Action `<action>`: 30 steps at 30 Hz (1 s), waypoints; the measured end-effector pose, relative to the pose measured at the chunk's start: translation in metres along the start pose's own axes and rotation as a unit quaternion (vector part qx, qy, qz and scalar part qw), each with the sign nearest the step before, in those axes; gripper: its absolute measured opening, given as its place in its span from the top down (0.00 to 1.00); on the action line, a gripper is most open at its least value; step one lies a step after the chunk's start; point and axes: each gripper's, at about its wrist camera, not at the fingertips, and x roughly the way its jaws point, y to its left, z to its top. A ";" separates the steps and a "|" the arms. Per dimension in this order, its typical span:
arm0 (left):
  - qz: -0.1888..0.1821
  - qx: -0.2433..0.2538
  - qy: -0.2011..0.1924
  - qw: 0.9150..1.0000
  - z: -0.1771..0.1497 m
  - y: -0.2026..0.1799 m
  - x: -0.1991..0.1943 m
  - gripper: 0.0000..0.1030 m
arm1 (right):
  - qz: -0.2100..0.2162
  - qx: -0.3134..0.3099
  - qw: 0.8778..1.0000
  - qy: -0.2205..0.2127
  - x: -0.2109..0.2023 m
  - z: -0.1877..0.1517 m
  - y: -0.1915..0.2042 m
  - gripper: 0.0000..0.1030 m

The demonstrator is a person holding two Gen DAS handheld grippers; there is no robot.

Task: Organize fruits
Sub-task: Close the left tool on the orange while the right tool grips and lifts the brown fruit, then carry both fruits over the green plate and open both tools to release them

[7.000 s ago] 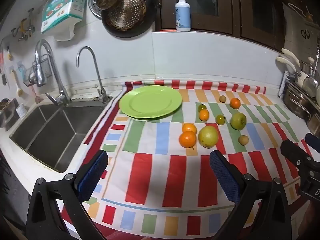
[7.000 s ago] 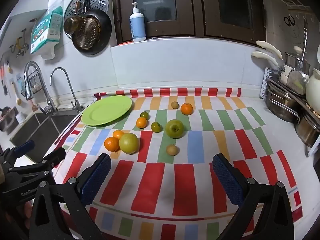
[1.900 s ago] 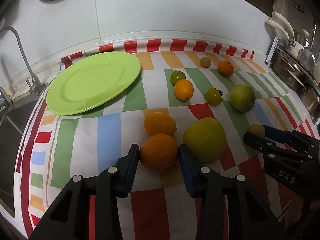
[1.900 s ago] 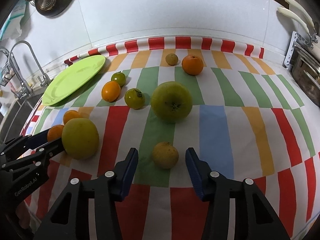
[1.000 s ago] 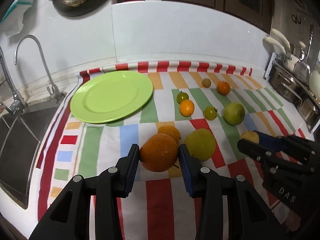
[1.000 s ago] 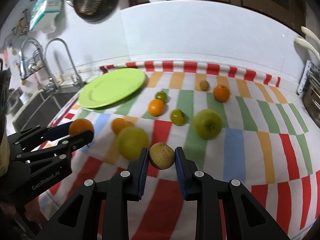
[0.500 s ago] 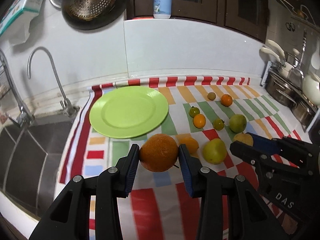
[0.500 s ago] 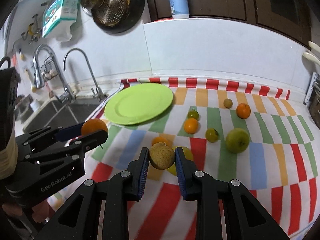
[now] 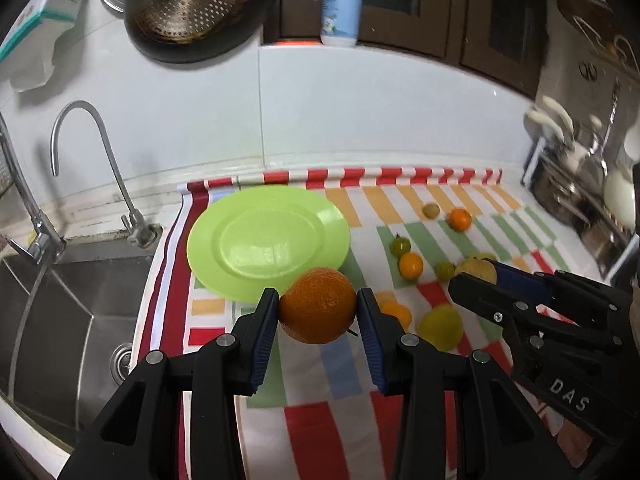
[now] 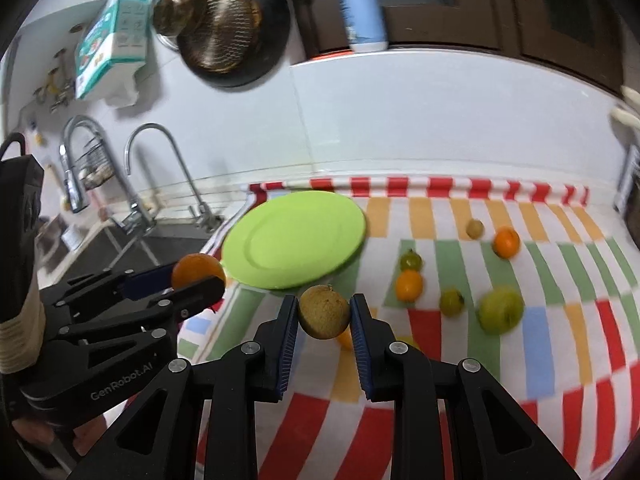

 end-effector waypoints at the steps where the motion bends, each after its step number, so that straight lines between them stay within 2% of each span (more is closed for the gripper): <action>1: 0.010 0.002 -0.003 1.000 0.003 -0.001 0.000 0.61 | -0.001 -0.007 1.000 0.002 0.001 0.007 -0.001 0.73; 4: 0.030 -0.002 -0.013 0.999 0.017 0.003 0.002 0.61 | -0.003 -0.020 1.000 -0.007 0.005 0.024 -0.001 0.73; 8: 0.022 -0.007 -0.011 1.000 0.041 0.015 0.013 0.61 | 0.024 -0.014 1.000 0.007 0.020 0.052 -0.002 0.73; 13: 0.014 -0.007 0.008 1.000 0.070 0.033 0.040 0.61 | 0.035 -0.031 0.998 0.046 0.064 0.091 0.003 0.73; 15: 0.020 -0.010 0.015 1.000 0.079 0.042 0.053 0.61 | 0.052 -0.028 0.996 0.068 0.083 0.104 0.002 0.73; 17: 0.026 -0.011 0.025 0.999 0.086 0.050 0.068 0.61 | 0.043 -0.030 0.995 0.079 0.104 0.114 0.000 0.73; 22: 0.047 -0.006 0.041 0.998 0.096 0.067 0.106 0.61 | 0.038 -0.039 0.993 0.107 0.148 0.129 -0.002 0.73; 30: 0.023 -0.023 0.105 0.994 0.102 0.091 0.171 0.61 | 0.055 -0.052 0.983 0.165 0.219 0.136 -0.003 0.73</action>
